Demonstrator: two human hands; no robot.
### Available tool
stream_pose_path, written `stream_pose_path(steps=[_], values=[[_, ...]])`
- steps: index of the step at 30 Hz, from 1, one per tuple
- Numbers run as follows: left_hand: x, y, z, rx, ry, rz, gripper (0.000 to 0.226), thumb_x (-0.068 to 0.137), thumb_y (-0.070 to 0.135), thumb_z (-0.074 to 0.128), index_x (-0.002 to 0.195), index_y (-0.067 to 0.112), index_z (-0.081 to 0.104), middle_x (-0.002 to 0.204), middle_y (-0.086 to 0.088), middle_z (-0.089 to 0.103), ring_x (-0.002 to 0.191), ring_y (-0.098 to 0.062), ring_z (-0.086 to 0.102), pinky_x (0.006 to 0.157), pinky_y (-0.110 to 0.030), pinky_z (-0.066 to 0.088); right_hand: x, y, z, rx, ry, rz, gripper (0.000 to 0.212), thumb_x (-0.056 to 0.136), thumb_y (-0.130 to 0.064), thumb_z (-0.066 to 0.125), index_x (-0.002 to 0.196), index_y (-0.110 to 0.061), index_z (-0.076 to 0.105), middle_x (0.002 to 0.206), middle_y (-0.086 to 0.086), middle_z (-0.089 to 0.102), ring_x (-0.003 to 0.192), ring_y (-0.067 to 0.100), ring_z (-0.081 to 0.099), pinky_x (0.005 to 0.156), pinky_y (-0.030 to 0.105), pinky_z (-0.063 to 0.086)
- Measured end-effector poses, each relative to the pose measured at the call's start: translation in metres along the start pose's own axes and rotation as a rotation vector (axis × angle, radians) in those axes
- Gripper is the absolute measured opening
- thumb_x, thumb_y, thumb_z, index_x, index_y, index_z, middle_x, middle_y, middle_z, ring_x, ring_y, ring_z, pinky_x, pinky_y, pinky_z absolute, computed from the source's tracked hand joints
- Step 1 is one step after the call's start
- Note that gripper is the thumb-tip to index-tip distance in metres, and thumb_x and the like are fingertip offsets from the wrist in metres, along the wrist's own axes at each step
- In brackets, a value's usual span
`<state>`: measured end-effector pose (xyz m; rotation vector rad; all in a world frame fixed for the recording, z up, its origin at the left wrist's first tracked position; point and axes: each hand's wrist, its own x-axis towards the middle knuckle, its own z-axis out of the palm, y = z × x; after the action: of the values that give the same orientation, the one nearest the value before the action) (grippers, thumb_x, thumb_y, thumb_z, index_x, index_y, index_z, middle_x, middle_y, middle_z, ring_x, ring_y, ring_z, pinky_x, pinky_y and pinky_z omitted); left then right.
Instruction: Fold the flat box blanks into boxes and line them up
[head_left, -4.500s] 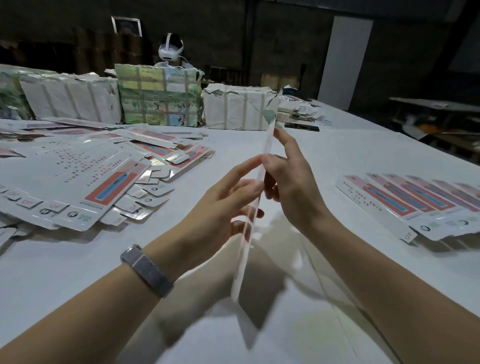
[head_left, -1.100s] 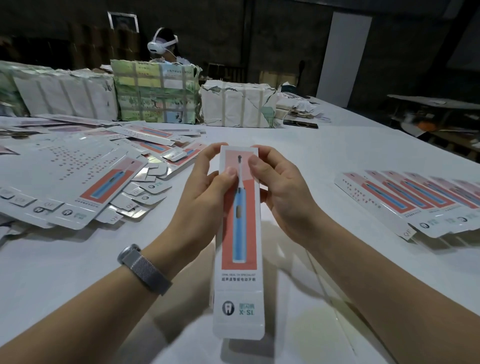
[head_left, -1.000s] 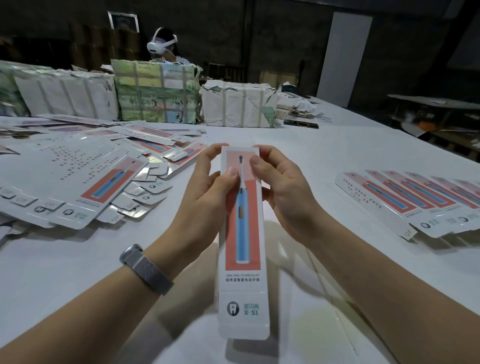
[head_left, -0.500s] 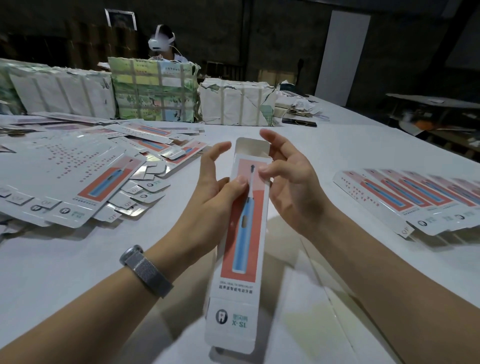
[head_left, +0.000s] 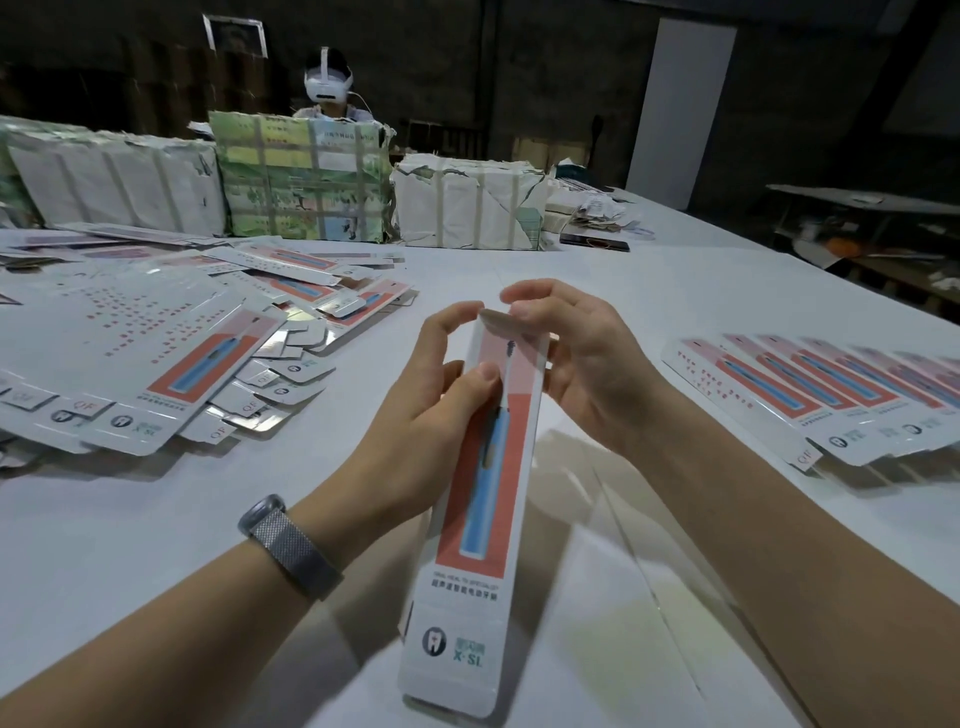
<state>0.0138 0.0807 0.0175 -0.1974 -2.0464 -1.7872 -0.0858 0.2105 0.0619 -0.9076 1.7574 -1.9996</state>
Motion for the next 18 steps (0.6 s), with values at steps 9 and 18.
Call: stream_pose_path(steps=[9,18], values=[[-0.0008,0.0011,-0.0013,0.018,-0.029,-0.007,0.045,0.094,0.041,0.044,0.138,0.046,0.035,0.075,0.011,0.069,0.067,-0.011,0.070,0.061,-0.020,0.054,-0.0033,-0.0033,0.0033,-0.142,0.052,-0.078,0.017,0.088,0.003,0.061,0.083,-0.008,0.072,0.077,0.014,0.061,0.074,0.027,0.052,0.066,0.034,0.040],[0.0013,-0.0016,-0.0014,0.027,-0.037,0.055,0.051,0.095,0.034,0.046,0.143,0.048,0.037,0.083,0.014,0.071,0.070,-0.004,0.066,0.065,-0.012,0.050,0.0006,-0.0040,-0.0038,-0.155,0.104,-0.085,0.010,0.073,-0.014,0.065,0.073,-0.013,0.075,0.076,0.016,0.063,0.076,0.029,0.052,0.072,0.043,0.041]])
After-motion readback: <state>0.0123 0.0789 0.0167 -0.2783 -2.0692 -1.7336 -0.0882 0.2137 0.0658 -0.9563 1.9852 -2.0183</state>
